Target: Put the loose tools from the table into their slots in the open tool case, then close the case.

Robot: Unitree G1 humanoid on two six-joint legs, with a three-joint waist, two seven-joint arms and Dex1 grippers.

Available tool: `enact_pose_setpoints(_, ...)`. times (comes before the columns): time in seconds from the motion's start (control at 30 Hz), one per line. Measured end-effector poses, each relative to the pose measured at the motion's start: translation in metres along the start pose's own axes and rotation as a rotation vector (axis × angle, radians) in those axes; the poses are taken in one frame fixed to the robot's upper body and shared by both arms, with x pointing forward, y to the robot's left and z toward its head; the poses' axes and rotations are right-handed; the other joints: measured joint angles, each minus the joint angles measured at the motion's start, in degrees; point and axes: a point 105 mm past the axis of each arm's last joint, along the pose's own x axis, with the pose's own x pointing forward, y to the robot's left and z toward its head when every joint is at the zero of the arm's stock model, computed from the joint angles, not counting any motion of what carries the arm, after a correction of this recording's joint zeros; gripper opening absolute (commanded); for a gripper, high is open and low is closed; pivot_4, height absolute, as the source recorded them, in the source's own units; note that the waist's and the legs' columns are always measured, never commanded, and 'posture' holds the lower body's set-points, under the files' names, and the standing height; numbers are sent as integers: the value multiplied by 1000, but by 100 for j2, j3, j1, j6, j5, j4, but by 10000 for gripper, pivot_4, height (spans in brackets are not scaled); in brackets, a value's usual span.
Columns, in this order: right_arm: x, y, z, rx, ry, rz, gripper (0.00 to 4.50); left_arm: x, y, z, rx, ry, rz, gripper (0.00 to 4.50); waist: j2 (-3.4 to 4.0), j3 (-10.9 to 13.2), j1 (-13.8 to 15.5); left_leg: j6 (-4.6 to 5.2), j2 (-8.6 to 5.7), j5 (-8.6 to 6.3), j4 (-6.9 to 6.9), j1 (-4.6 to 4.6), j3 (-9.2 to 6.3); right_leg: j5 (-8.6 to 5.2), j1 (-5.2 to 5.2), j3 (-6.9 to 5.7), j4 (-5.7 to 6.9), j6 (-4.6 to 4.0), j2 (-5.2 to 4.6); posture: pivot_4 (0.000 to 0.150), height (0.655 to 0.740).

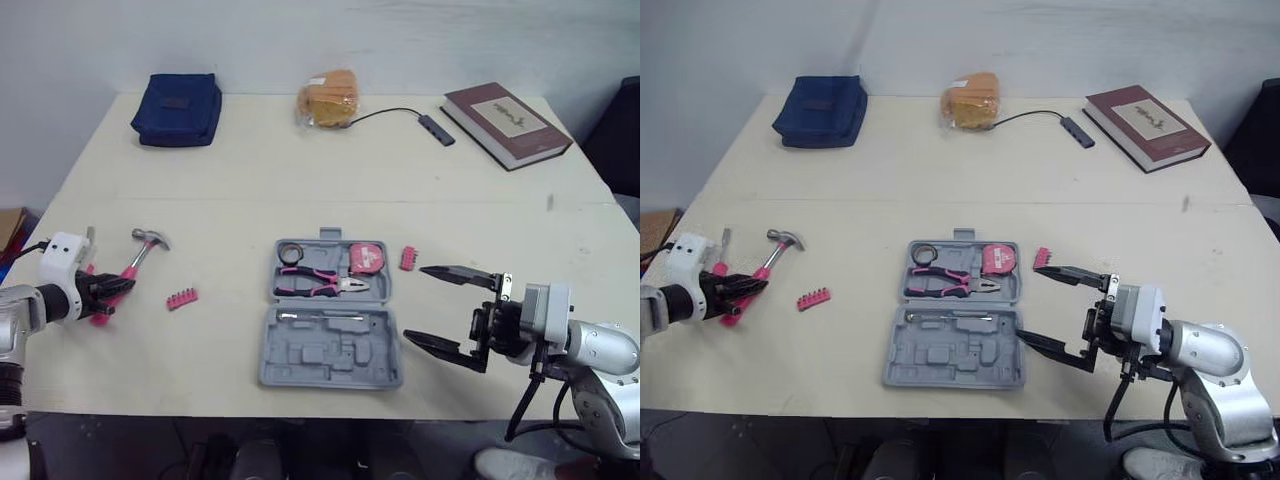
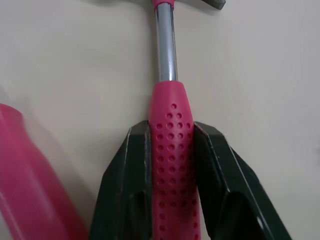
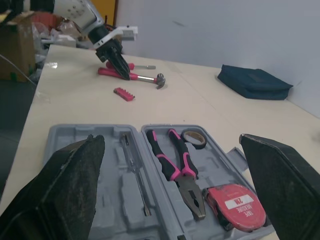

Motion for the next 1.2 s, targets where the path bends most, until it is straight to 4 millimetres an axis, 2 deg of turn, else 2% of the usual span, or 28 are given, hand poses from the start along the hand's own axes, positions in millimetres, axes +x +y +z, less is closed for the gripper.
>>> enact_pose_setpoints(0.07,-3,-2,-4,-37,1,-7,45000,0,-9,10,52,-50,-51,5353,-14,5,50,-6,1,3,2,-4,-3,0,-1,-3,-1,0,1,1500,7400)
enact_pose_setpoints(0.13,-10,-2,-12,-89,26,3,45000,-2,-32,33,134,-156,-160,5353,-32,12,99,-24,3,13,17,-26,-16,1,-6,-13,-3,1,1,1500,7400)
enact_pose_setpoints(0.17,-13,-1,-16,-102,38,15,45000,-5,-46,47,197,-208,-216,5353,-35,12,109,-27,7,9,42,-63,-28,3,-22,-25,-4,4,0,1500,7400)
enact_pose_setpoints(0.23,-17,1,-22,-97,52,26,45000,-16,-85,72,370,-294,-370,5353,-36,13,108,-19,4,-1,53,-70,-24,5,-20,-20,-7,6,-4,1500,7400)
enact_pose_setpoints(0.3,-19,2,-22,-90,55,23,45000,-24,-115,87,490,-331,-483,5353,-32,12,92,-14,0,-4,54,-67,-15,7,-15,-15,-7,11,-4,1500,7400)
enact_pose_setpoints(0.37,-26,1,-23,-67,77,3,45000,-25,-139,87,567,-313,-587,5353,-29,14,77,-11,-1,-5,55,-63,-4,7,-15,-12,-9,12,0,1500,7400)
enact_pose_setpoints(0.5,-36,0,-23,-18,113,-23,45000,-16,-178,71,641,-223,-774,5353,-29,15,70,-18,-4,-1,65,-61,-5,8,-17,-12,-10,12,21,1500,7400)
enact_pose_setpoints(0.63,-35,2,-22,17,119,-15,45000,-16,-216,66,724,-188,-923,5353,-30,16,87,-21,-6,2,68,-58,-12,12,-14,-10,-3,8,24,1500,7400)
enact_pose_setpoints(0.7,-39,6,-24,44,140,-30,45000,-13,-242,68,767,-184,-1001,5353,-30,16,103,-17,-12,5,71,-60,-17,15,-11,-10,-2,11,22,1500,7400)
enact_pose_setpoints(0.73,-40,8,-23,52,148,-38,45000,-13,-259,65,799,-168,-1062,5353,-30,16,135,-15,-16,5,73,-64,-21,16,-9,-10,-5,13,22,1500,7400)
enact_pose_setpoints(0.8,-40,8,-19,45,152,-50,45000,-14,-280,56,836,-129,-1141,5353,-30,16,151,-14,-17,5,77,-65,-16,17,-9,-5,-8,16,24,1500,7400)
enact_pose_setpoints(0.83,-41,9,-17,40,156,-63,45000,-12,-286,49,866,-78,-1153,5353,-30,16,145,-14,-14,5,79,-64,-11,17,-10,-2,-11,16,29,1500,7400)
enact_pose_setpoints(0.93,-44,8,-15,36,172,-103,45000,-1,-283,39,939,33,-1088,5353,-30,16,103,-21,-11,9,79,-60,-12,16,-11,0,-8,15,37,1500,7400)
enact_pose_setpoints(1.1,-37,6,-11,21,180,-142,45000,15,-299,41,968,56,-1059,5353,-31,16,124,-15,-15,15,87,-64,-24,17,-5,1,-7,16,37,1500,7400)
enact_pose_setpoints(1.2,-33,6,-9,15,178,-150,45000,23,-298,36,970,111,-1034,5353,-31,16,111,-16,-13,15,84,-65,-25,16,-7,1,-8,14,41,1500,7400)
